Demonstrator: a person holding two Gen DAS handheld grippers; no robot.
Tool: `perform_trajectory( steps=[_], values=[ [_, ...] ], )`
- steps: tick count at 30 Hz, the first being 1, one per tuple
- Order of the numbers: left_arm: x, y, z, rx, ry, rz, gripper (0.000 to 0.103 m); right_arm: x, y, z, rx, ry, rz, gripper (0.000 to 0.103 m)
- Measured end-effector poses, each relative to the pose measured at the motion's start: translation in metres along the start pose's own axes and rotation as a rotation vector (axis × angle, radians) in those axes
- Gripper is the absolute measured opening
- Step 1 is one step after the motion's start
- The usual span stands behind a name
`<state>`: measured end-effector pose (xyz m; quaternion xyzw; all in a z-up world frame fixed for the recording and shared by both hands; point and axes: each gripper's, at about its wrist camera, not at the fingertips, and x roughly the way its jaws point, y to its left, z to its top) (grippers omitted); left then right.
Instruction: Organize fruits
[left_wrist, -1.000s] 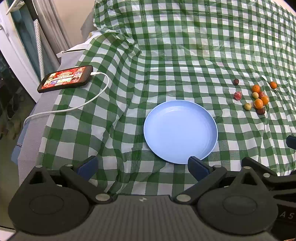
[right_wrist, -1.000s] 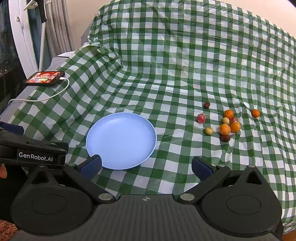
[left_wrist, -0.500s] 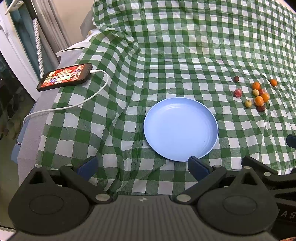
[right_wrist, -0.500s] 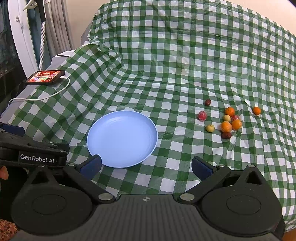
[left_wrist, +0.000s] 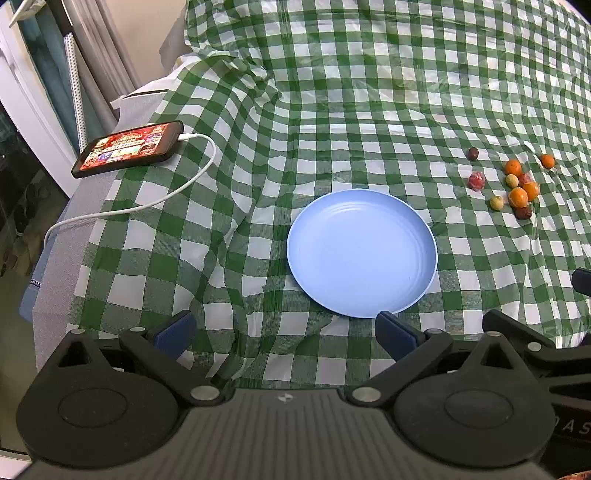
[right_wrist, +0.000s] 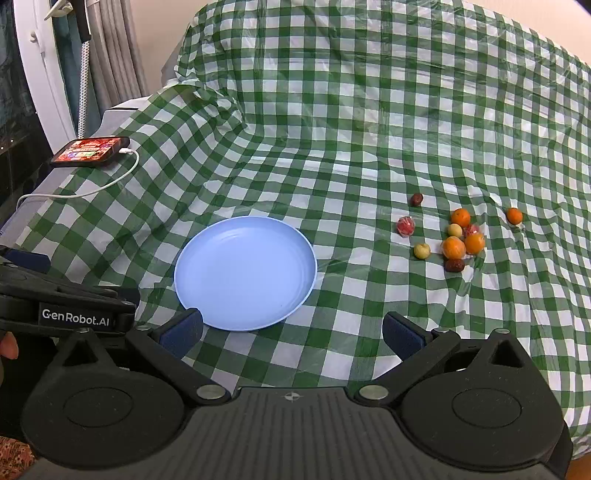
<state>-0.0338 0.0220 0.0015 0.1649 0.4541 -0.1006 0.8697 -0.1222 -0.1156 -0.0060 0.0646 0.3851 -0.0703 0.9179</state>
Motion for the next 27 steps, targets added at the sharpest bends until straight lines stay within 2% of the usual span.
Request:
perform_trajectory(
  steps=[14, 19, 23, 25, 27],
  values=[
    [0.008, -0.002, 0.003, 0.015, 0.021, -0.008, 0.103, 0.006, -0.006, -0.006, 0.020, -0.022, 0.017, 0.103],
    [0.019, -0.009, 0.008, 0.041, 0.040, -0.045, 0.103, 0.019, -0.023, -0.006, 0.118, -0.078, 0.026, 0.103],
    [0.029, -0.018, 0.015, 0.058, 0.043, -0.057, 0.103, 0.032, -0.051, -0.010, 0.157, -0.109, -0.122, 0.103],
    [0.036, -0.026, 0.021, 0.073, 0.039, -0.056, 0.103, 0.042, -0.074, -0.010, 0.202, -0.198, -0.168, 0.103],
    [0.043, -0.036, 0.029, 0.082, 0.044, -0.070, 0.103, 0.053, -0.100, -0.011, 0.232, -0.238, -0.229, 0.103]
  ],
)
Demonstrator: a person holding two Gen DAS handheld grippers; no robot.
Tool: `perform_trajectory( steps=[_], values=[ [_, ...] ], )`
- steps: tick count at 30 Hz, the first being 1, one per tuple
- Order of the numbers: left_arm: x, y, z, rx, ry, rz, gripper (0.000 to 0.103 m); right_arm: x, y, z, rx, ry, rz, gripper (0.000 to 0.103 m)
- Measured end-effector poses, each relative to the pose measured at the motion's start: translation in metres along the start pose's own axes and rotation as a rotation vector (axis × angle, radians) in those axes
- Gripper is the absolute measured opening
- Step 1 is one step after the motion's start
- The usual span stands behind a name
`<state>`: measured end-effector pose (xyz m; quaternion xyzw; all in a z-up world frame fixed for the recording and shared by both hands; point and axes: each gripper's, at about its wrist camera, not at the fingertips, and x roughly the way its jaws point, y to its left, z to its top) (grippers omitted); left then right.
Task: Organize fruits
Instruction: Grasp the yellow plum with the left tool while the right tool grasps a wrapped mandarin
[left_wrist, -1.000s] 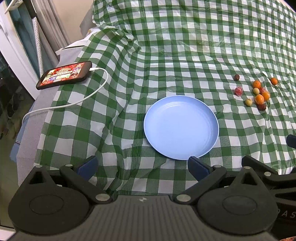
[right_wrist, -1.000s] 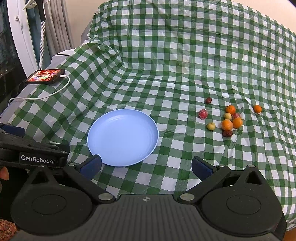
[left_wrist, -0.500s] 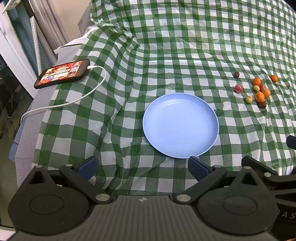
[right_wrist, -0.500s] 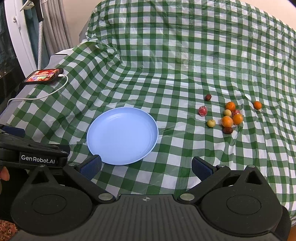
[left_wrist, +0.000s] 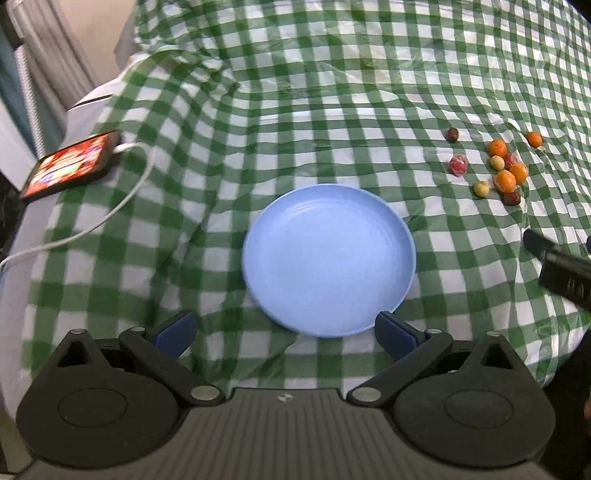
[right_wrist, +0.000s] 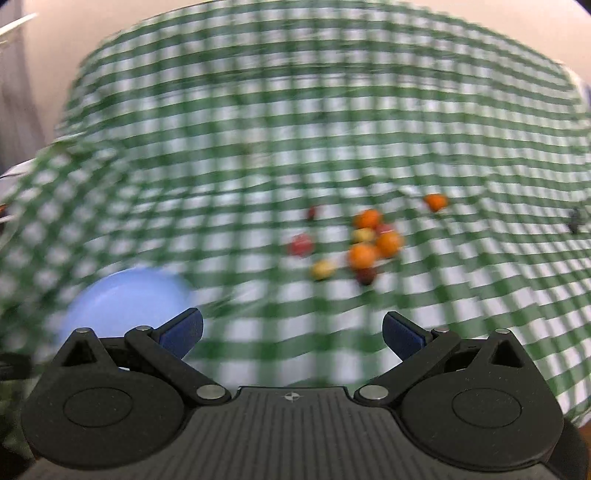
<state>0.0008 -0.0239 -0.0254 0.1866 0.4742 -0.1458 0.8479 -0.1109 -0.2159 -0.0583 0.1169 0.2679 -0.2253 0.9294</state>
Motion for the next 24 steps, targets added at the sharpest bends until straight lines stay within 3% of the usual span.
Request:
perform_trajectory(
  steps=[3, 7, 15, 20, 24],
  values=[
    [0.015, -0.018, 0.017, 0.013, 0.012, -0.045, 0.103, 0.027, -0.037, 0.002, -0.022, -0.049, -0.117, 0.103],
    [0.037, -0.055, 0.047, 0.064, 0.006, -0.101, 0.103, 0.083, -0.079, 0.007, 0.016, -0.031, -0.200, 0.102],
    [0.109, -0.157, 0.102, 0.238, -0.030, -0.210, 0.103, 0.182, -0.132, 0.012, 0.084, 0.047, -0.155, 0.101],
    [0.152, -0.201, 0.123, 0.315, -0.035, -0.214, 0.103, 0.222, -0.141, 0.009, 0.091, 0.065, -0.066, 0.090],
    [0.175, -0.214, 0.139, 0.325, -0.031, -0.242, 0.101, 0.243, -0.143, 0.008, 0.089, 0.065, 0.012, 0.057]
  ],
)
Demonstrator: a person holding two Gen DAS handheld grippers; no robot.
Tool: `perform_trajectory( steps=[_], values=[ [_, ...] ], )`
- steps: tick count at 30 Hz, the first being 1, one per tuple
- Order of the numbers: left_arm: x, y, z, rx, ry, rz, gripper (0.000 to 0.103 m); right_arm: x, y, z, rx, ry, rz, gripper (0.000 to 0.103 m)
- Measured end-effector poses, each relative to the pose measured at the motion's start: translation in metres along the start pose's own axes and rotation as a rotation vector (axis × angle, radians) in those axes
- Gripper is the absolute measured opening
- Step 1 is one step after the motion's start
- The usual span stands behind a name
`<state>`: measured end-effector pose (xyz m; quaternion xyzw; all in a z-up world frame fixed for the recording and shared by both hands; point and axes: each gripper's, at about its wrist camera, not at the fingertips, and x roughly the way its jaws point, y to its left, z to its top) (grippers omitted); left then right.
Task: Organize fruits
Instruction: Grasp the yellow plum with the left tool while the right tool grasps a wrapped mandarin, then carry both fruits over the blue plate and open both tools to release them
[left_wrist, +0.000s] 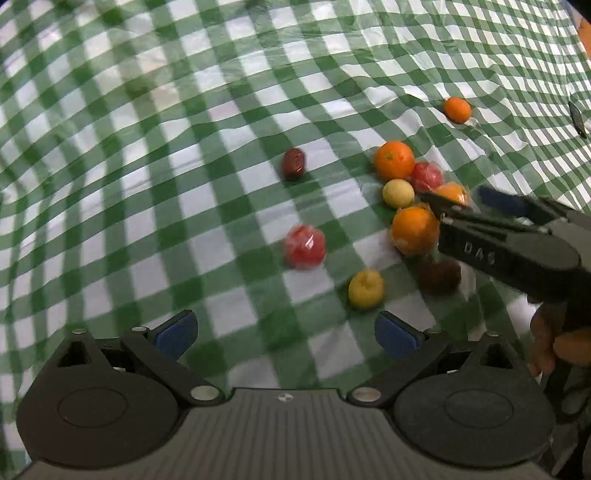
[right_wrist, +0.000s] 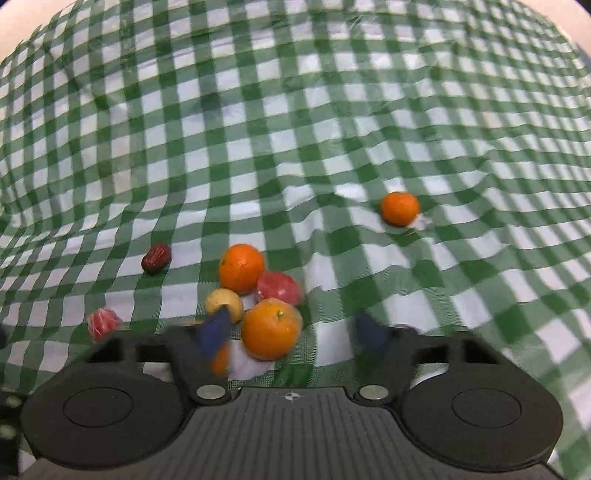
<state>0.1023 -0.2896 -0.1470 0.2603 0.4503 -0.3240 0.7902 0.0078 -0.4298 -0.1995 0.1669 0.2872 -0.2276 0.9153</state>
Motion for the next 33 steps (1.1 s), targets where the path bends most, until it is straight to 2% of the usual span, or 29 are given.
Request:
perform_trajectory(
  steps=[1, 3, 5, 7, 11, 12, 13, 14, 15, 20, 25, 30, 33],
  values=[
    [0.005, -0.002, 0.002, 0.016, -0.005, -0.009, 0.096, 0.005, -0.001, 0.001, 0.002, 0.007, 0.025, 0.053],
    [0.012, -0.006, 0.004, 0.051, -0.007, -0.023, 0.095, 0.005, -0.002, 0.001, -0.009, 0.015, 0.067, 0.050],
    [0.018, -0.012, 0.004, 0.070, -0.014, -0.041, 0.092, 0.007, 0.004, -0.001, -0.068, 0.009, 0.062, 0.051],
    [0.022, -0.017, 0.005, 0.091, -0.015, -0.065, 0.083, 0.006, 0.010, -0.005, -0.102, -0.004, 0.046, 0.052],
    [0.028, -0.025, 0.008, 0.100, -0.033, -0.100, 0.070, 0.009, 0.007, -0.004, -0.069, -0.004, 0.052, 0.048],
    [0.028, -0.026, 0.009, 0.099, -0.040, -0.112, 0.064, 0.008, 0.006, -0.004, -0.069, -0.006, 0.048, 0.039],
    [0.028, -0.028, 0.011, 0.100, -0.046, -0.128, 0.045, 0.007, 0.005, -0.005, -0.068, -0.012, 0.047, 0.035],
    [0.027, -0.029, 0.012, 0.107, -0.052, -0.153, 0.031, 0.006, 0.004, -0.004, -0.057, -0.020, 0.044, 0.035],
    [0.025, -0.032, 0.014, 0.115, -0.053, -0.158, 0.027, 0.008, -0.001, 0.000, -0.039, -0.032, 0.029, 0.035],
    [0.000, -0.031, 0.010, 0.095, -0.084, -0.134, 0.027, -0.008, -0.023, 0.007, 0.061, -0.176, -0.121, 0.035],
    [-0.045, -0.012, -0.007, 0.034, -0.071, -0.060, 0.027, -0.021, -0.037, 0.009, 0.073, -0.198, -0.208, 0.035],
    [-0.102, 0.016, -0.038, -0.025, -0.056, 0.014, 0.027, -0.067, -0.028, 0.019, 0.049, -0.220, -0.232, 0.035],
    [-0.137, 0.034, -0.063, -0.078, -0.049, 0.043, 0.027, -0.115, -0.012, 0.019, 0.013, -0.272, -0.181, 0.035]
  ],
)
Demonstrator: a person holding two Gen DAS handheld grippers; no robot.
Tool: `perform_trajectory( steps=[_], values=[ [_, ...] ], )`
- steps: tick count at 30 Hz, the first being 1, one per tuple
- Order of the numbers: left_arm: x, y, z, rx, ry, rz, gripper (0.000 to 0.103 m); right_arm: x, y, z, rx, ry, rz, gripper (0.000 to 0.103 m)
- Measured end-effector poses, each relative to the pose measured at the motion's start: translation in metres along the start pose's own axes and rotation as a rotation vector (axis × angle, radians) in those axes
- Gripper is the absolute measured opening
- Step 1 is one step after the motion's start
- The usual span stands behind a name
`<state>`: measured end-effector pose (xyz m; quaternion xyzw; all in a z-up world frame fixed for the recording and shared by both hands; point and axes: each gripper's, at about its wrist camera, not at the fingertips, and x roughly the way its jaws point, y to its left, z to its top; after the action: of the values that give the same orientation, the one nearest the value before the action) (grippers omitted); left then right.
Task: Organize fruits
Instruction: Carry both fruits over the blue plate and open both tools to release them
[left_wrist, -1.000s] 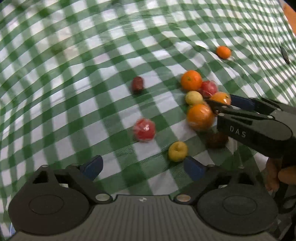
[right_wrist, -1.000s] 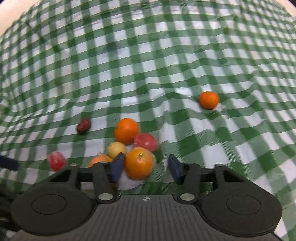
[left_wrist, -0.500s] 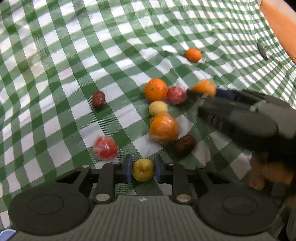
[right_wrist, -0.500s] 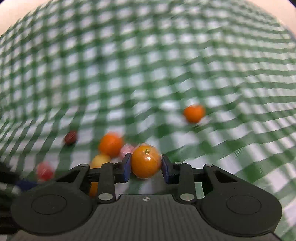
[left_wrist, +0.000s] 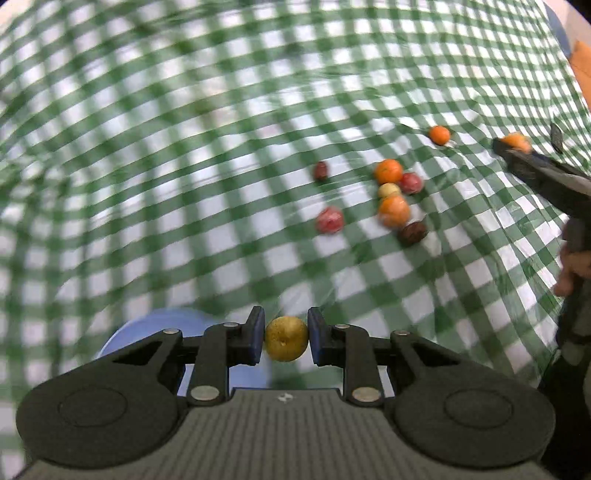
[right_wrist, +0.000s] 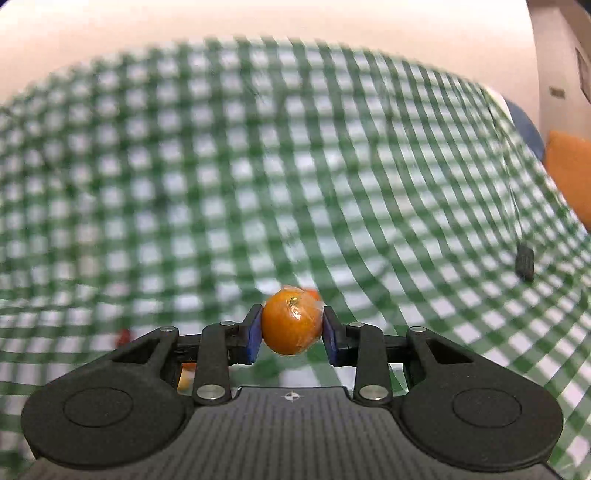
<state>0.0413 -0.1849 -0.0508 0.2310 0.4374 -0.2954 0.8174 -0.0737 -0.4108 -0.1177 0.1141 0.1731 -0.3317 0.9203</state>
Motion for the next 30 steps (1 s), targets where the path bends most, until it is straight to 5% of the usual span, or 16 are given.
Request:
perform_trajectory(
  steps=[5, 15, 22, 30],
  values=[
    [-0.048, 0.028, -0.038, -0.060, 0.024, 0.048, 0.027, -0.084, 0.024, 0.008, -0.038, 0.000, 0.158, 0.035],
    [-0.123, 0.075, -0.129, -0.182, -0.006, 0.095, 0.027, -0.217, 0.104, -0.009, -0.047, 0.204, 0.578, 0.035],
    [-0.144, 0.100, -0.169, -0.276, -0.040, 0.090, 0.027, -0.265, 0.156, -0.030, -0.216, 0.293, 0.616, 0.035],
    [-0.153, 0.111, -0.176, -0.307, -0.096, 0.073, 0.027, -0.275, 0.180, -0.026, -0.313, 0.279, 0.597, 0.035]
  ],
)
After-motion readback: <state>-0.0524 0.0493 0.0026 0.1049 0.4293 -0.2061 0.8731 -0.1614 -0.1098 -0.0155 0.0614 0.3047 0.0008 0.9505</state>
